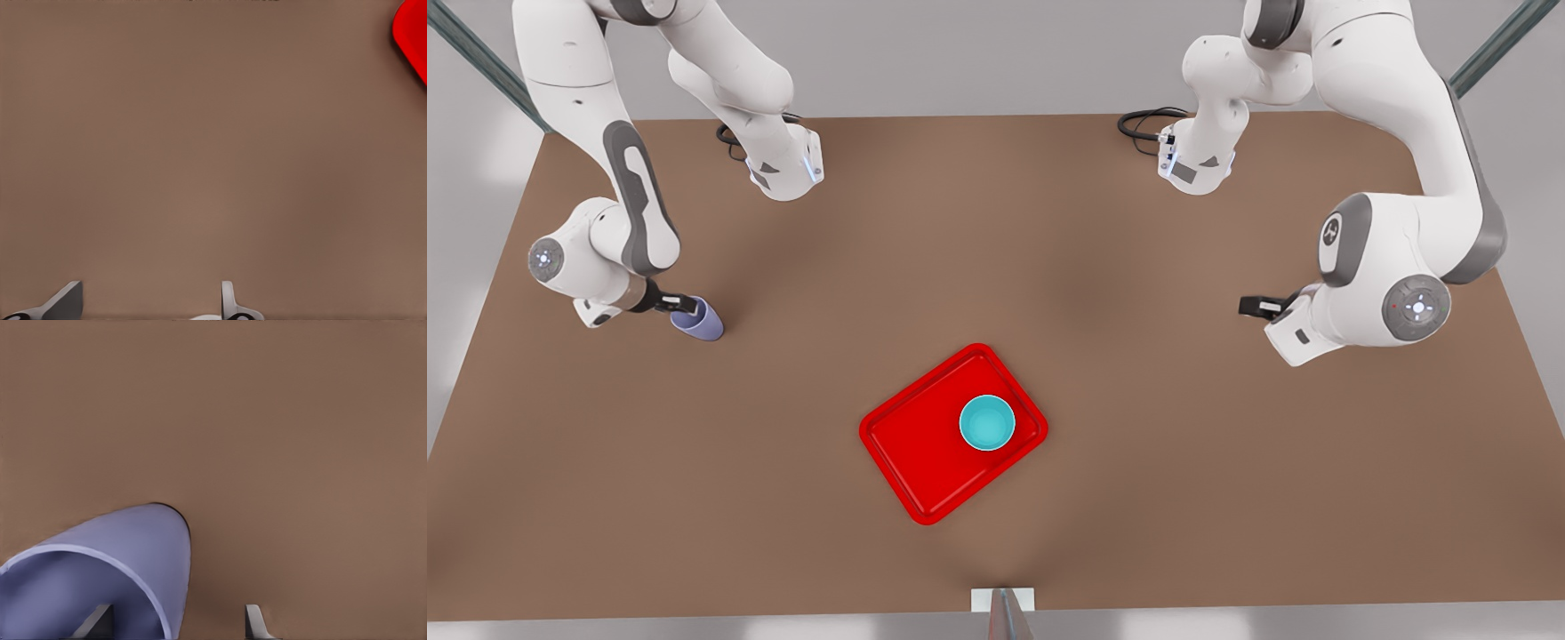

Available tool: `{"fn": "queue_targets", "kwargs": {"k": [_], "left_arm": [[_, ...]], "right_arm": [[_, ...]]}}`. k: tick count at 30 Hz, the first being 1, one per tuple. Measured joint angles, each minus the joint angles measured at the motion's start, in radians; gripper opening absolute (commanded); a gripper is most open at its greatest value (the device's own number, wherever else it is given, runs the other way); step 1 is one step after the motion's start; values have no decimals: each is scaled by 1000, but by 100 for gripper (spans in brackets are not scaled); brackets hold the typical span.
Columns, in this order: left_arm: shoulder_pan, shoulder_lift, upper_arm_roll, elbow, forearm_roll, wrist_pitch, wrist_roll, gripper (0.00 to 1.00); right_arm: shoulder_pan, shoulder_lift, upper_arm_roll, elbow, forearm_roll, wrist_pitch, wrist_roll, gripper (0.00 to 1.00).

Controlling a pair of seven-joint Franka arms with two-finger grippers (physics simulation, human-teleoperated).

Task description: Place the bowl on the tray with the left arm and the cup on the tray with the right arm

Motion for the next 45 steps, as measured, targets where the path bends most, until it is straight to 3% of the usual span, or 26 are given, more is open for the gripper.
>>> {"fn": "queue_targets", "kwargs": {"k": [18, 22, 26, 30, 38, 42, 45], "left_arm": [[0, 12, 0, 5, 1, 4, 2, 100], [1, 9, 0, 5, 2, -1, 0, 100], [1, 9, 0, 5, 3, 1, 0, 100], [1, 11, 0, 5, 3, 3, 0, 100], [1, 12, 2, 5, 5, 3, 0, 100], [1, 12, 2, 5, 7, 4, 0, 100], [1, 12, 2, 5, 7, 3, 0, 100]], "right_arm": [[3, -8, 14, 44, 2, -3, -12, 21], [45, 52, 47, 214, -5, -28, 1, 21], [117, 206, 65, 497, -6, -153, 8, 21], [159, 330, 185, 706, -68, -174, 51, 21], [365, 559, 188, 1040, -93, -185, 59, 21], [462, 599, 187, 1115, -96, -189, 162, 21], [510, 664, 187, 1271, -98, -282, 237, 21]]}}
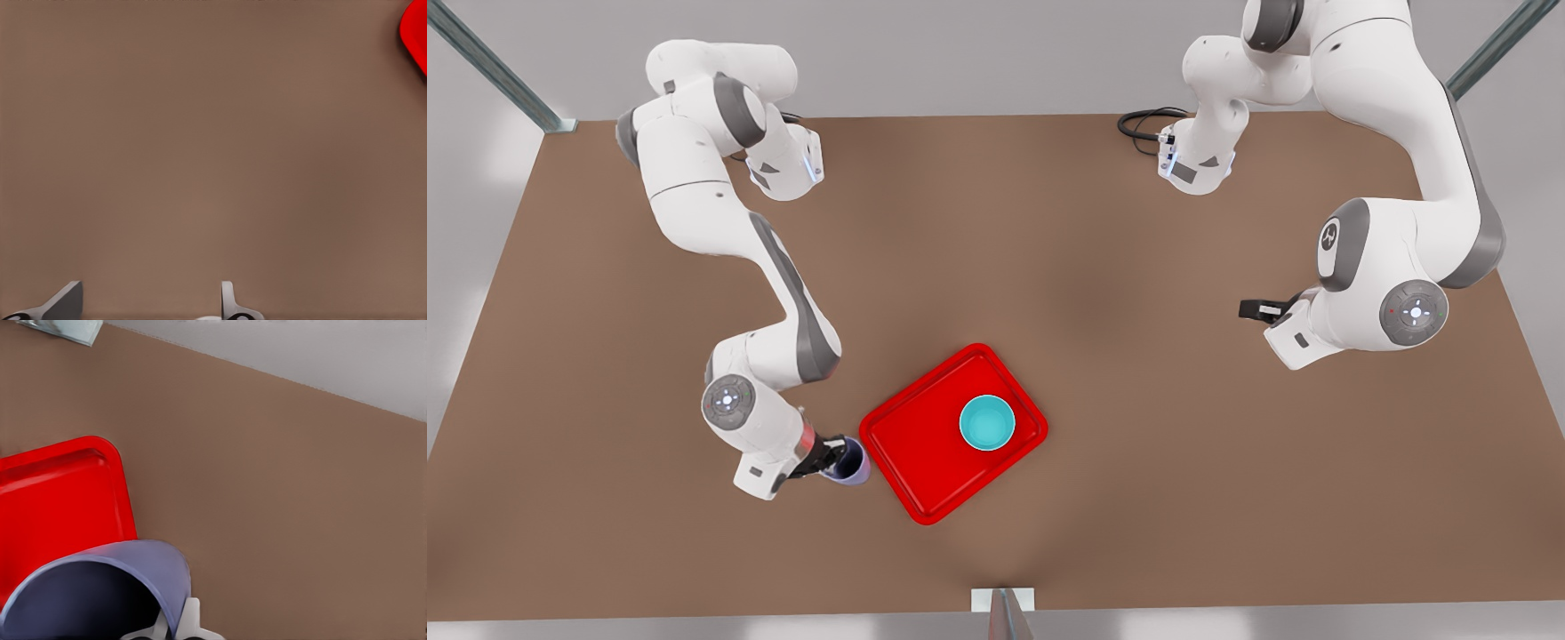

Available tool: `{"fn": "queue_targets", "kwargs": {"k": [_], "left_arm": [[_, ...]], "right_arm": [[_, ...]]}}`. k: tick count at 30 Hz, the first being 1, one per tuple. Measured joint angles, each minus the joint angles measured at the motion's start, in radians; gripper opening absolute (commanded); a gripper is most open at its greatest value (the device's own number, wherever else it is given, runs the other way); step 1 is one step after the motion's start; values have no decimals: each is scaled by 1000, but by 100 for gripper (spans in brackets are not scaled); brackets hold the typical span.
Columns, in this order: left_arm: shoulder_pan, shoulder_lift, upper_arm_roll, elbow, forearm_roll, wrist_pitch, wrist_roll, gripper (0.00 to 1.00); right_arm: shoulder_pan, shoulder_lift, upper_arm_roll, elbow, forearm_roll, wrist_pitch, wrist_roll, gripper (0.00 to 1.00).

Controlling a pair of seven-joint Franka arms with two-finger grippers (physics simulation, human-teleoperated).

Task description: Place the bowl on the tray with the left arm and the cup on the tray with the right arm

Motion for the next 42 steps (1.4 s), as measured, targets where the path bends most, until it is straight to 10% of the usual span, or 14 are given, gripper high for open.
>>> {"fn": "queue_targets", "kwargs": {"k": [8, 30, 31, 33, 42], "left_arm": [[0, 2, 0, 0, -2, 2, 0, 100], [0, 14, 4, 2, 0, 2, 3, 100], [0, 14, 5, 1, 0, 2, 3, 100], [0, 14, 5, 1, 0, 2, 3, 100], [0, 14, 5, 2, 0, 2, 3, 100]], "right_arm": [[-14, -102, 67, 70, -4, -345, -426, 21], [119, 194, 69, 146, 39, -71, -234, 21], [119, 195, 69, 144, 38, -71, -235, 29], [120, 194, 69, 127, 36, -70, -229, 100], [116, 182, 69, 117, 40, -66, -230, 100]]}}
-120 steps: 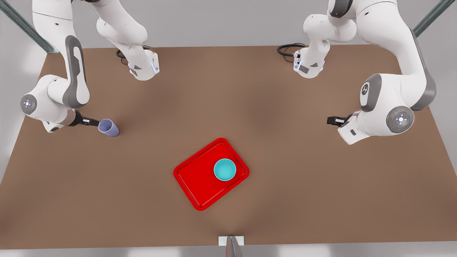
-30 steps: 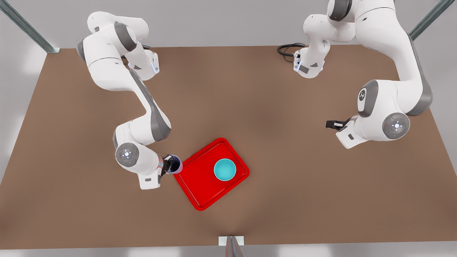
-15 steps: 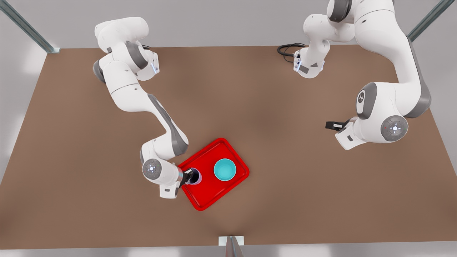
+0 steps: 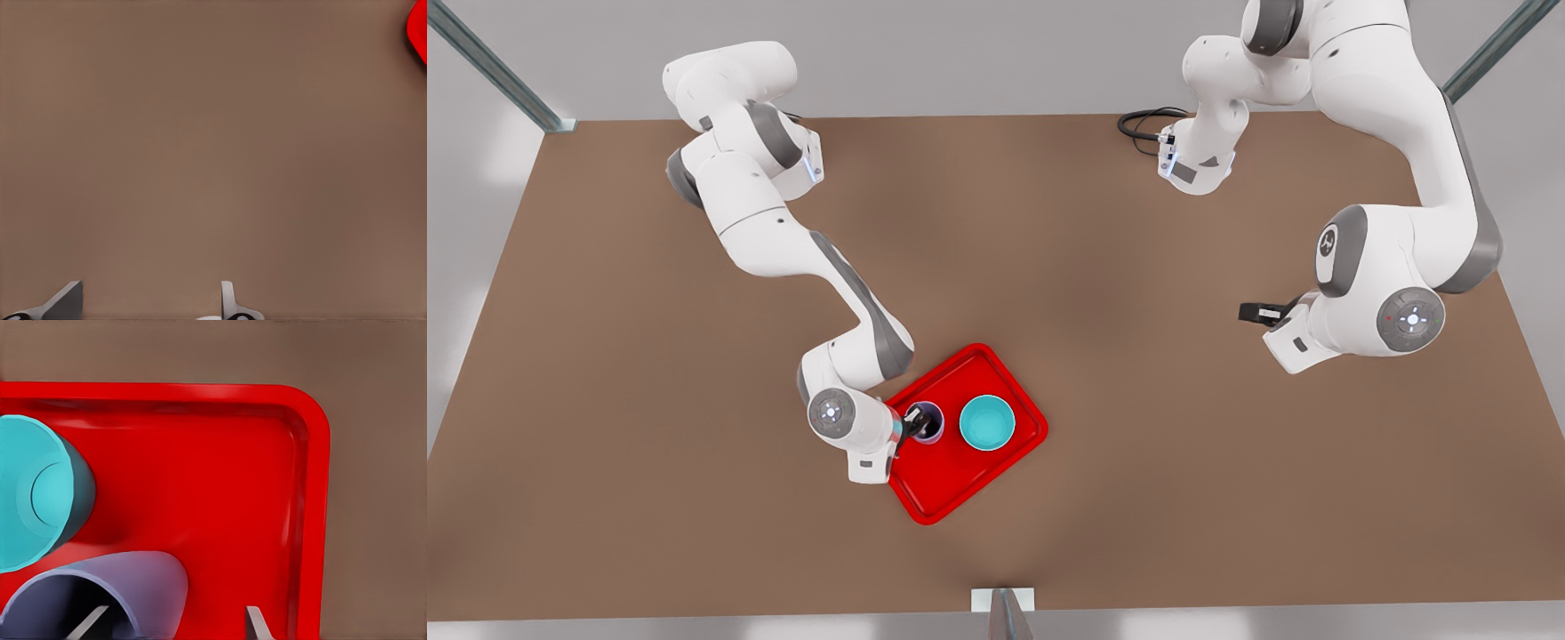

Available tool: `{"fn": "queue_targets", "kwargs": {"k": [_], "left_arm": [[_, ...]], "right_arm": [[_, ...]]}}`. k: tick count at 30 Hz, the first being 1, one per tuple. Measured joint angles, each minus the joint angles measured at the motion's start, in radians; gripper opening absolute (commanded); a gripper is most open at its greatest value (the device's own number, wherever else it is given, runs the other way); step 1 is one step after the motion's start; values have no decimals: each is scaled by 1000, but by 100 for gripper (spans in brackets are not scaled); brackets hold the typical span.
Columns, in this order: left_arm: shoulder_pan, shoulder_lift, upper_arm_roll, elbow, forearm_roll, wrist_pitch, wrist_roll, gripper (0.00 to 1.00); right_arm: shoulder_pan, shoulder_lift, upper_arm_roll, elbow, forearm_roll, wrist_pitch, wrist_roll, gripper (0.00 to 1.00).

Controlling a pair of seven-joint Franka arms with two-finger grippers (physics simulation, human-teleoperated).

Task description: Place the bowl on the tray with the left arm and the cup on the tray with the right arm

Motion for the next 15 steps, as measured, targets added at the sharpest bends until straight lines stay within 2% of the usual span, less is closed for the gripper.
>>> {"fn": "queue_targets", "kwargs": {"k": [1, 3, 6, 8, 9, 10, 12, 14, 15], "left_arm": [[0, 0, 0, 0, 0, 0, 0, 100], [0, 0, 0, 6, 0, 0, 0, 100], [0, 0, 0, 7, 0, 0, -1, 100], [0, -2, 2, 21, -2, 1, -2, 100], [0, -2, 2, 21, -3, 2, -2, 100], [0, -3, 3, 36, -4, 0, -1, 100], [2, -11, 3, 56, -3, 1, -1, 100], [1, -4, 3, 71, -1, 0, -1, 100], [2, -3, 4, 74, 0, -1, -1, 100]], "right_arm": [[-3, -22, 1, -1, 2, -28, 7, 100], [-50, -114, -7, 0, 1, -227, 92, 100], [-136, -229, -11, 3, 26, -313, 171, 100], [-242, -380, -48, 41, 23, -515, 297, 100], [-307, -475, -48, 12, 21, -607, 329, 100], [-339, -632, -85, -162, 18, -610, 342, 100], [-346, -847, -157, -394, 16, -574, 342, 100], [-381, -864, -166, -403, 16, -570, 340, 100], [-389, -826, -166, -390, 16, -574, 337, 100]]}}
